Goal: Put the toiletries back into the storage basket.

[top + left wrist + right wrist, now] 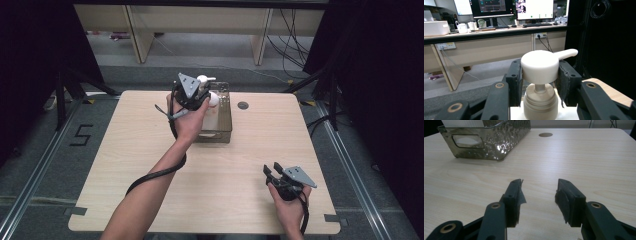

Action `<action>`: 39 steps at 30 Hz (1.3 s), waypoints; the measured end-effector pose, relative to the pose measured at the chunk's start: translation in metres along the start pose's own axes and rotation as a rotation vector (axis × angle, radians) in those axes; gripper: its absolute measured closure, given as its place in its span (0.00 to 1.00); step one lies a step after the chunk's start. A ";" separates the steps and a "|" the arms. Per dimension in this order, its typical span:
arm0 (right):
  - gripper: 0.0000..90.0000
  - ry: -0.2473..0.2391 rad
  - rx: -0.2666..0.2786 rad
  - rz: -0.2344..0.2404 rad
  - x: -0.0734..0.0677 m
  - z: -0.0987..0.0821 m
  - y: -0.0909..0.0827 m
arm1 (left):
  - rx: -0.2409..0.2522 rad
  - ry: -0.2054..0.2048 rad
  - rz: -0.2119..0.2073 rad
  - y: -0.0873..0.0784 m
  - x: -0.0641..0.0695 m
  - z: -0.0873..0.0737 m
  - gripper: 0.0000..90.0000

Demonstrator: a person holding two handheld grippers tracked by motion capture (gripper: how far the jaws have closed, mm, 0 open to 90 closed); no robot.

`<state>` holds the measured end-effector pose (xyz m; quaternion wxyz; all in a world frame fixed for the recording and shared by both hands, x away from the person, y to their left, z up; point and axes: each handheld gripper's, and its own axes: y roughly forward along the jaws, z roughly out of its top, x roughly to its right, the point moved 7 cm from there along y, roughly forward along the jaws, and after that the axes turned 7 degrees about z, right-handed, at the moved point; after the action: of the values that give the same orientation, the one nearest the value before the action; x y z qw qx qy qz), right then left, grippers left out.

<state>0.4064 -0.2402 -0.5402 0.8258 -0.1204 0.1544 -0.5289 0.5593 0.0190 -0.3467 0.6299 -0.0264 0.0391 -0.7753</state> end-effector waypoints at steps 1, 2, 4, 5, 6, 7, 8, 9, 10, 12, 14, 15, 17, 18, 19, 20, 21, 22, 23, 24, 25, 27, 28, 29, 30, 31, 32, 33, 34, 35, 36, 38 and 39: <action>0.62 -0.001 0.000 0.000 0.000 0.000 0.000 | -0.003 0.006 0.000 0.000 0.000 -0.001 0.66; 0.62 0.038 -0.002 0.004 -0.003 -0.001 0.000 | -0.006 0.004 0.000 0.000 0.000 -0.002 0.66; 0.62 0.021 0.001 0.001 -0.002 0.000 0.000 | -0.006 0.001 -0.001 0.000 0.000 -0.003 0.66; 0.62 -0.001 0.000 0.000 0.000 0.000 0.000 | -0.010 0.002 0.000 0.000 0.000 -0.005 0.66; 0.62 -0.001 0.000 0.000 0.000 0.000 0.000 | -0.010 0.002 0.000 0.000 0.000 -0.005 0.66; 0.62 -0.002 0.000 0.000 0.000 0.000 0.000 | -0.013 0.003 0.001 0.000 -0.001 -0.006 0.66; 0.62 0.003 -0.002 0.002 -0.001 0.000 0.000 | -0.016 0.004 0.000 0.000 -0.001 -0.007 0.66; 0.62 0.010 -0.006 0.003 -0.001 0.000 -0.001 | -0.018 0.004 0.000 0.000 -0.001 -0.008 0.66; 0.62 -0.002 -0.011 -0.002 0.000 0.000 -0.001 | -0.020 0.004 0.000 0.000 0.000 -0.009 0.66; 0.62 -0.001 0.001 0.000 0.000 0.000 0.000 | -0.019 0.001 0.001 0.001 0.000 -0.010 0.66; 0.62 -0.001 0.000 0.000 0.000 0.000 0.000 | -0.022 0.003 0.002 0.001 0.000 -0.011 0.66; 0.62 -0.001 0.000 0.000 0.000 0.000 0.000 | -0.024 0.003 0.002 0.001 -0.001 -0.011 0.66; 0.62 -0.002 0.000 0.000 0.000 0.000 0.000 | -0.027 0.000 0.001 0.001 0.000 -0.012 0.66; 0.62 -0.002 0.000 0.000 0.000 0.000 0.000 | -0.027 0.000 0.001 0.001 0.000 -0.012 0.66; 0.62 0.037 0.000 0.004 -0.003 -0.001 0.000 | -0.029 0.002 0.002 0.001 -0.001 -0.014 0.66; 0.62 0.039 -0.001 0.006 -0.003 -0.001 0.000 | -0.029 0.002 0.002 0.001 -0.001 -0.014 0.66; 0.62 0.007 -0.007 0.003 -0.001 0.000 -0.001 | -0.031 -0.002 0.002 0.001 0.000 -0.015 0.66; 0.62 0.006 -0.007 0.003 -0.001 0.000 -0.001 | -0.033 0.000 0.003 0.001 0.000 -0.016 0.66; 0.62 0.006 -0.002 0.001 -0.001 0.000 0.000 | -0.036 0.001 0.002 0.001 -0.001 -0.016 0.66; 0.62 0.006 -0.002 0.001 -0.001 0.000 0.000 | -0.036 0.001 0.002 0.001 -0.001 -0.016 0.66; 0.62 0.041 -0.005 0.006 -0.004 -0.001 0.000 | -0.036 -0.001 0.001 0.001 0.000 -0.017 0.66; 0.62 0.028 0.000 0.003 -0.002 -0.001 0.000 | -0.039 0.000 0.002 0.002 -0.001 -0.018 0.66; 0.62 0.028 0.000 0.003 -0.002 -0.001 0.000 | -0.039 0.000 0.002 0.002 -0.001 -0.018 0.66; 0.62 0.031 -0.001 0.004 -0.003 -0.001 0.000 | -0.042 -0.002 0.002 0.002 -0.001 -0.019 0.66; 0.62 0.031 -0.001 0.004 -0.003 -0.001 0.000 | -0.042 -0.002 0.002 0.002 -0.001 -0.019 0.66; 0.62 -0.003 0.000 0.000 0.000 0.000 0.000 | -0.044 -0.004 0.003 0.002 -0.001 -0.020 0.66; 0.62 -0.001 -0.001 0.001 0.000 0.000 0.000 | -0.046 -0.005 0.004 0.003 -0.001 -0.021 0.66; 0.62 0.005 -0.012 0.000 -0.001 0.000 -0.001 | -0.048 -0.006 0.004 0.003 -0.002 -0.022 0.66; 0.62 0.006 -0.008 0.002 -0.001 0.000 -0.001 | -0.048 -0.006 0.004 0.003 -0.002 -0.022 0.66; 0.62 0.049 -0.003 0.008 -0.005 -0.001 0.000 | -0.051 -0.008 0.004 0.003 -0.002 -0.023 0.66; 0.62 0.050 -0.018 0.004 -0.005 -0.002 -0.001 | -0.053 -0.008 0.004 0.003 -0.002 -0.024 0.66; 0.62 0.048 -0.021 0.005 -0.004 -0.002 -0.001 | -0.057 -0.011 0.003 0.004 -0.002 -0.025 0.66; 0.62 0.049 -0.005 0.008 -0.005 -0.001 0.000 | -0.060 -0.011 0.004 0.004 -0.002 -0.026 0.66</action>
<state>0.4041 -0.2361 -0.5405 0.8236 -0.1089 0.1762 -0.5280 0.5610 0.0213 -0.3728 0.6304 -0.0494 0.0590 -0.7725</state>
